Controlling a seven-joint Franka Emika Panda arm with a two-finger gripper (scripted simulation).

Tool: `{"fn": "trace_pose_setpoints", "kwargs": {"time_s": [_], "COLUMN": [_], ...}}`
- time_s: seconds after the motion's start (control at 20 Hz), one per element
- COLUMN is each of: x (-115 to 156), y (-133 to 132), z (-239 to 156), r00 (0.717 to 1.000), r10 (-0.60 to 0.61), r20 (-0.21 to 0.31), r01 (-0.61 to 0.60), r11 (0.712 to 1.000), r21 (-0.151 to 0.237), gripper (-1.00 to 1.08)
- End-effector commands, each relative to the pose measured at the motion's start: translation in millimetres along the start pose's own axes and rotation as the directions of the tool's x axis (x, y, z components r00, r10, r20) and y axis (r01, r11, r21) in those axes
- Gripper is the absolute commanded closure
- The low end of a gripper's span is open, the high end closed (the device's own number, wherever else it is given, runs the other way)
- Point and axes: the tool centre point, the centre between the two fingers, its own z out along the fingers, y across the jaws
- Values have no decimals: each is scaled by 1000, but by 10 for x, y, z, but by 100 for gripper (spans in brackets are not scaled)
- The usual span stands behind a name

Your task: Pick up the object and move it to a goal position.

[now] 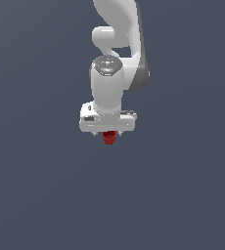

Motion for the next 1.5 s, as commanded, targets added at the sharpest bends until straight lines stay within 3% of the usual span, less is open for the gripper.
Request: {"fn": "trace_pose_setpoints", "kwargs": {"time_s": [0.0, 0.8, 1.2, 1.45], "x": [0, -32, -197, -387], "y": [0, -26, -57, -79], "z": [0, 21, 229, 436], "r00": [1000, 1000, 992, 967], "r10": [0, 9, 127, 253], "r20": [0, -9, -3, 6], "r01": [0, -9, -127, -253], "r11": [1000, 1000, 992, 967], "r21": [0, -3, 10, 20], "gripper": [-92, -92, -92, -92]}}
